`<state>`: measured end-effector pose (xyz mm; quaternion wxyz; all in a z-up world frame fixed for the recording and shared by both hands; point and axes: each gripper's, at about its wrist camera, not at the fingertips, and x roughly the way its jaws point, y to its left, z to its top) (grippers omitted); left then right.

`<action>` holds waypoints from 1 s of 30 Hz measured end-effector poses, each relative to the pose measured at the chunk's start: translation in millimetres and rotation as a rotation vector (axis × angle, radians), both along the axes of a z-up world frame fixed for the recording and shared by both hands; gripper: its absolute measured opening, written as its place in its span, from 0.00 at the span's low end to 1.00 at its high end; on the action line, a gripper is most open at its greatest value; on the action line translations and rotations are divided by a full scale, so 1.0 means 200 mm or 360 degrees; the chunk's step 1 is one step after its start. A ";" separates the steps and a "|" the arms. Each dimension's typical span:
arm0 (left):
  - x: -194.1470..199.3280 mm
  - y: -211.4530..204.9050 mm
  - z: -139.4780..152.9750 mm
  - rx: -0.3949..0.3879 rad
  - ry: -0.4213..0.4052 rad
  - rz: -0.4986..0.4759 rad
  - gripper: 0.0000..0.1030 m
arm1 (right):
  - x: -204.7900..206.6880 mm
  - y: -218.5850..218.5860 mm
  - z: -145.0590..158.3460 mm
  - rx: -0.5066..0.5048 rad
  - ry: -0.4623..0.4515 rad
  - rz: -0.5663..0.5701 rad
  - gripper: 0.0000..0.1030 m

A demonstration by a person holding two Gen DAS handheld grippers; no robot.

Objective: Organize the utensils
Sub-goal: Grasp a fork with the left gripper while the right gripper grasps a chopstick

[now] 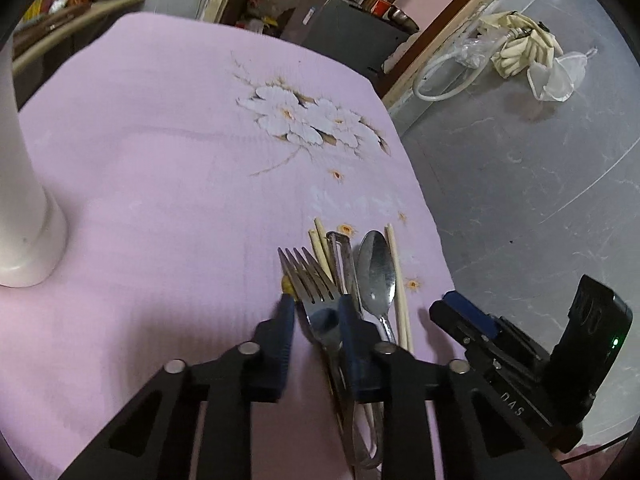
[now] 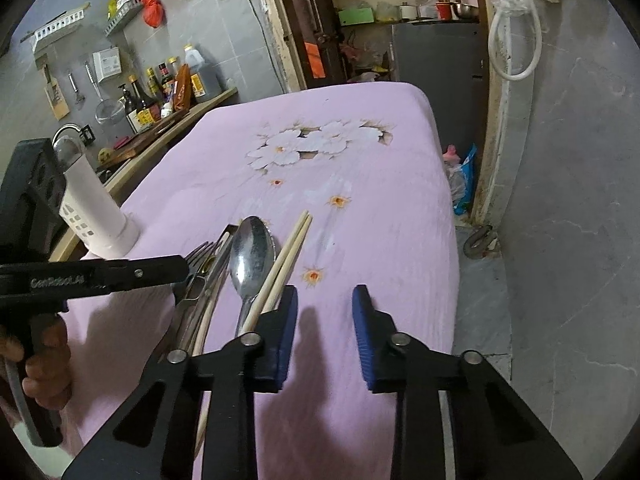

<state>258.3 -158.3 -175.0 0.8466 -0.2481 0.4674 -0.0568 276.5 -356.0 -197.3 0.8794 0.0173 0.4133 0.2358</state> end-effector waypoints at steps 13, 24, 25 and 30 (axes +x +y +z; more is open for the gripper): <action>0.07 0.03 -0.04 -0.0198 0.0098 -0.0021 0.12 | -0.02 0.10 -0.01 -0.0143 0.0028 0.0130 0.22; 0.01 0.11 0.01 -0.0192 0.0075 0.0053 0.07 | -0.02 0.16 0.03 -0.0248 0.0019 0.0130 0.22; 0.01 0.13 0.01 -0.0184 0.0077 0.0063 0.07 | -0.02 0.17 0.03 -0.0265 0.0017 0.0126 0.22; -0.02 0.18 0.02 -0.0148 0.0101 0.0097 0.07 | 0.00 0.20 0.05 -0.0320 0.0032 0.0102 0.22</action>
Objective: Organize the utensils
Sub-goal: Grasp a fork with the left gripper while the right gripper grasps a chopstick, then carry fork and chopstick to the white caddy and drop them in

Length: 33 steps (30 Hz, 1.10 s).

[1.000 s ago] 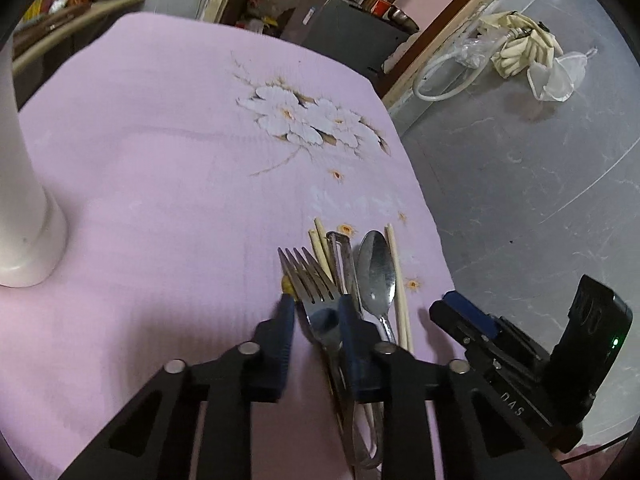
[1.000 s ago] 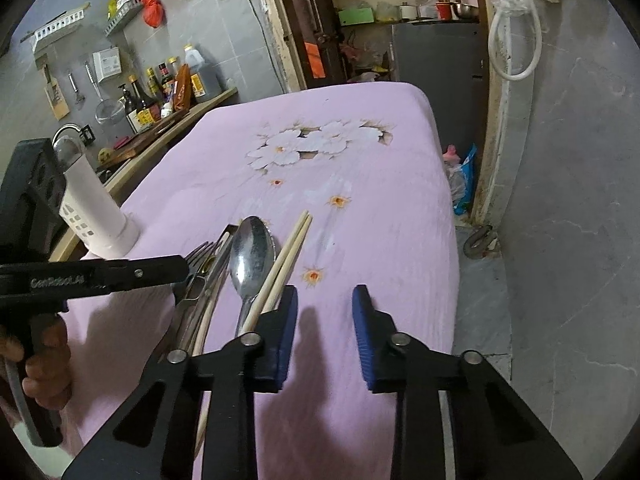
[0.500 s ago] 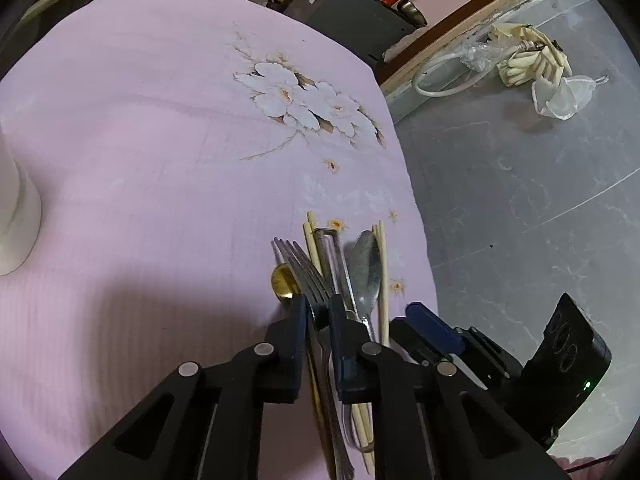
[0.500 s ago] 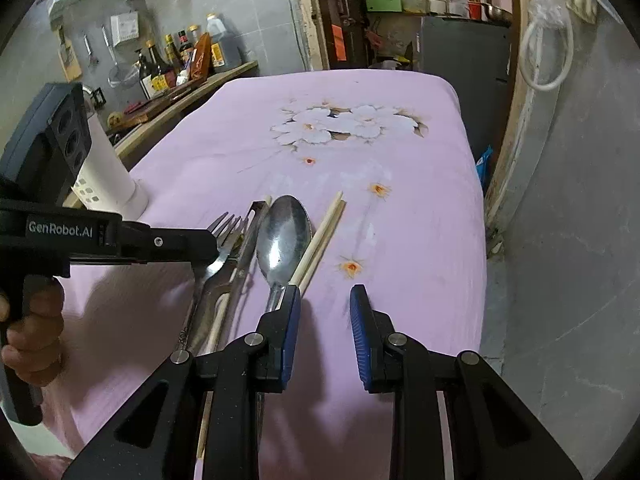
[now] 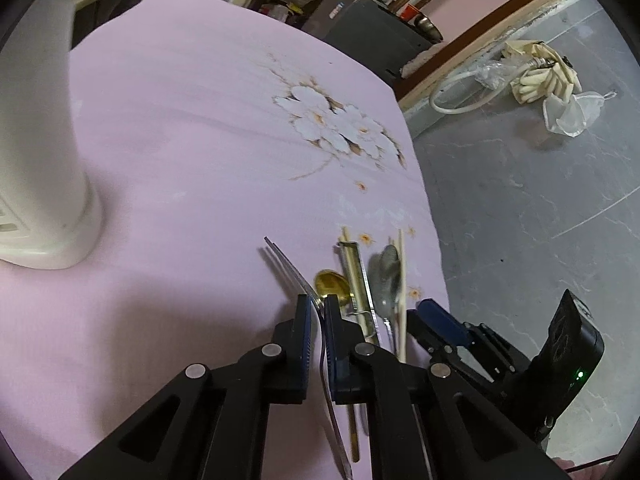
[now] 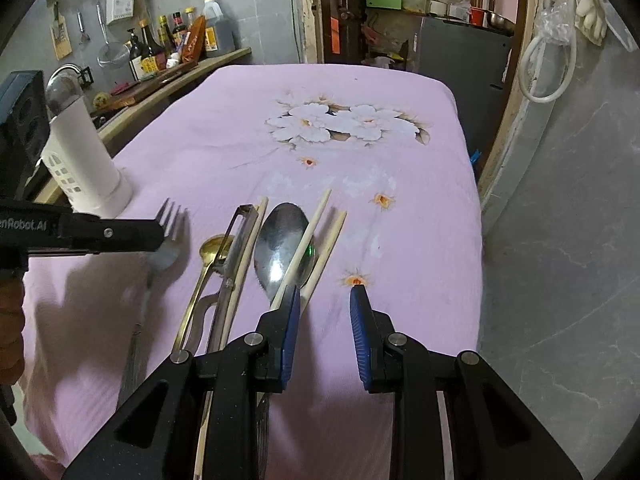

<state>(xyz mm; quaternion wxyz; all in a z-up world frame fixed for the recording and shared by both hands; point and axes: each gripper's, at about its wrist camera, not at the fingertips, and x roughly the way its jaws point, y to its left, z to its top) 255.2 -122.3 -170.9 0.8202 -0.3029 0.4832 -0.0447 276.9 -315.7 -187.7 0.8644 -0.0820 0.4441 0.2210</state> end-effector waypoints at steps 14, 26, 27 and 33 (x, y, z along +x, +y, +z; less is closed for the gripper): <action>0.05 -0.02 -0.03 0.0025 0.0050 -0.0059 0.09 | 0.11 0.00 -0.03 0.0067 0.0177 -0.0035 0.22; 0.12 -0.09 -0.04 0.0160 0.0231 -0.0136 0.08 | 0.19 -0.03 -0.06 0.0128 0.0377 -0.0150 0.05; 0.12 -0.09 -0.03 0.0181 0.0226 -0.0141 0.07 | 0.19 -0.05 -0.07 0.0182 0.0404 -0.0174 0.05; 0.05 -0.05 0.02 0.0198 0.0169 -0.0141 0.07 | 0.15 -0.17 -0.04 0.0491 0.0439 -0.0284 0.04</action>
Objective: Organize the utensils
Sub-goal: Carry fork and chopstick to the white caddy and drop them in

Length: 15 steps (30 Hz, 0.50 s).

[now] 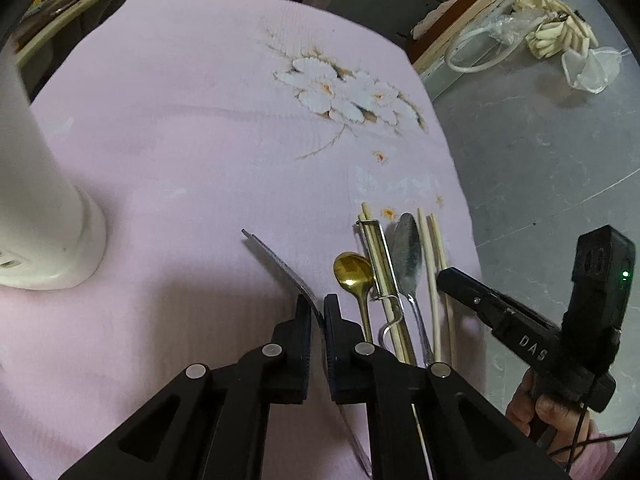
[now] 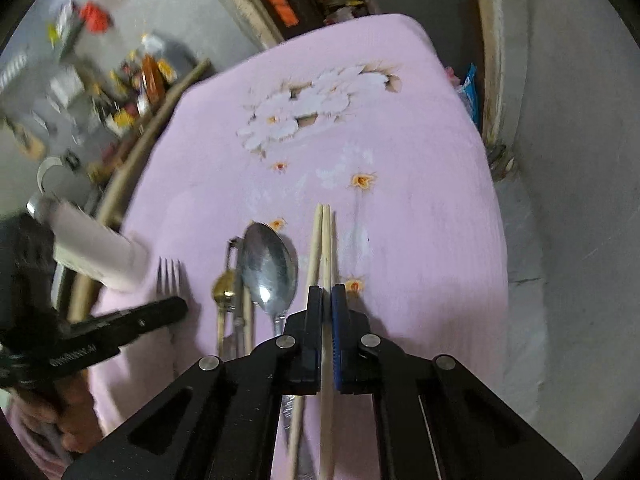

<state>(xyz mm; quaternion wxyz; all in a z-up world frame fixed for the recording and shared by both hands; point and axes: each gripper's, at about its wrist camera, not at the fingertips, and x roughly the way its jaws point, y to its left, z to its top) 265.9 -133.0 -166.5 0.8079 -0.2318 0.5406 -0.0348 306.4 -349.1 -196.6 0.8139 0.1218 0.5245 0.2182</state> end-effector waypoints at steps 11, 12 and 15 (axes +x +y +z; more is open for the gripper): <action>-0.24 0.13 0.39 -0.0033 -0.0438 0.0095 0.03 | -0.21 -0.02 0.36 0.0367 -0.0390 -0.0135 0.04; -0.25 0.13 0.43 -0.0005 -0.0465 0.0098 0.03 | -0.22 0.01 0.41 0.0383 -0.0442 -0.0133 0.04; -0.30 0.17 0.58 0.0096 -0.0588 0.0065 0.03 | -0.27 0.14 0.56 0.0452 -0.0635 -0.0116 0.04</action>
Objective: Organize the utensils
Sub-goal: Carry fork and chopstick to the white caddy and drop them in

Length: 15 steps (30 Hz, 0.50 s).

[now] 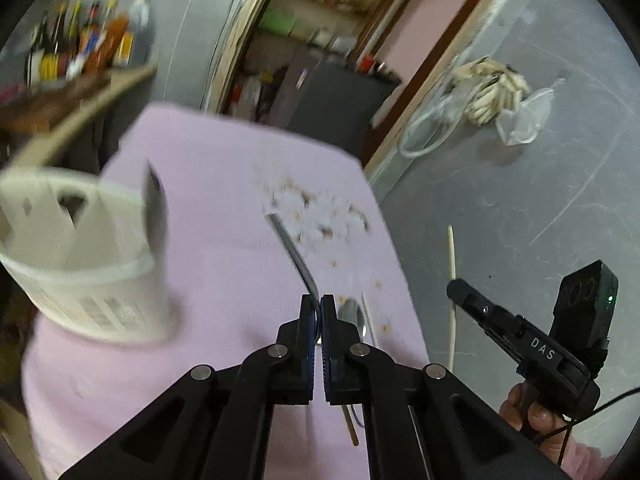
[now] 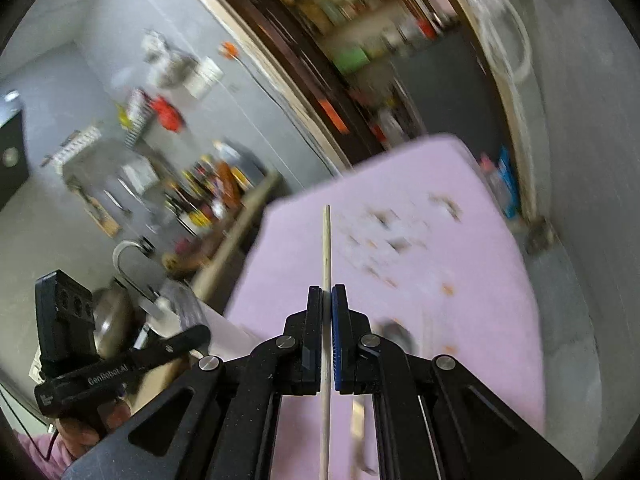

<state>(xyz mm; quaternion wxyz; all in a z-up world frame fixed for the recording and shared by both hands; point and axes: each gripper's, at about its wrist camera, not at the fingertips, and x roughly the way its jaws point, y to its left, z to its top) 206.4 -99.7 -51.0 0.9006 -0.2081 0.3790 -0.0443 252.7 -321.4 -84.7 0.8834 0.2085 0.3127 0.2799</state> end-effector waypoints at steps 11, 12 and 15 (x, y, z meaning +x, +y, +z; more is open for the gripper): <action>-0.14 0.39 0.39 0.0051 -0.0298 0.0010 0.03 | -0.09 0.48 0.45 0.0111 -0.0451 0.0093 0.04; -0.14 0.42 0.40 0.0059 -0.0314 0.0018 0.03 | -0.09 0.53 0.47 0.0127 -0.0472 0.0096 0.04; -0.17 0.58 0.46 0.0098 -0.0373 0.0064 0.03 | -0.09 0.63 0.52 0.0169 -0.0515 0.0083 0.04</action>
